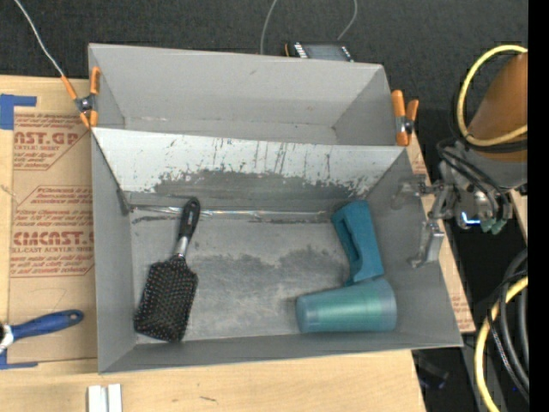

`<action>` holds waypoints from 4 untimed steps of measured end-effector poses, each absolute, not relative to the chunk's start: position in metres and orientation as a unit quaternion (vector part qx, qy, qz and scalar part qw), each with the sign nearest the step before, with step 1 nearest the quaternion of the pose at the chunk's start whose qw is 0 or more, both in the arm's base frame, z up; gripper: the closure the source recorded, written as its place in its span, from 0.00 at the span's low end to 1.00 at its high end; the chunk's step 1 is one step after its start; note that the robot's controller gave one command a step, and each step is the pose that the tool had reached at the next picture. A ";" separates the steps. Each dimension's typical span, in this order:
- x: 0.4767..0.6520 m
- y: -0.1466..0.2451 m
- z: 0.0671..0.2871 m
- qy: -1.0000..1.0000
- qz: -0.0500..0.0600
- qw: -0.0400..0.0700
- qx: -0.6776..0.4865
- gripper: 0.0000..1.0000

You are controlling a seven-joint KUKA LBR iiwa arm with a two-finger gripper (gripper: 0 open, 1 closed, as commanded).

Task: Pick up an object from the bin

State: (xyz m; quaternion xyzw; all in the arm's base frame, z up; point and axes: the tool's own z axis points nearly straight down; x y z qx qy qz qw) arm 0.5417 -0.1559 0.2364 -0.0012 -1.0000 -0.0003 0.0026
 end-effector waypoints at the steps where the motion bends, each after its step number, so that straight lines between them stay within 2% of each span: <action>1: 0.484 -0.111 0.126 -0.998 -0.003 0.008 0.056 0.00; 2: 0.498 -0.134 0.114 -0.997 -0.007 0.018 0.068 0.00; 3: 0.498 -0.131 0.115 -0.997 -0.008 0.018 0.070 1.00; 4: 0.504 -0.128 0.106 -0.996 -0.013 0.033 0.076 1.00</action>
Offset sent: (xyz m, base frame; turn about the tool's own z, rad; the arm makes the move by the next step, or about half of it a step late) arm -0.0543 0.0422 -0.1060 -0.1137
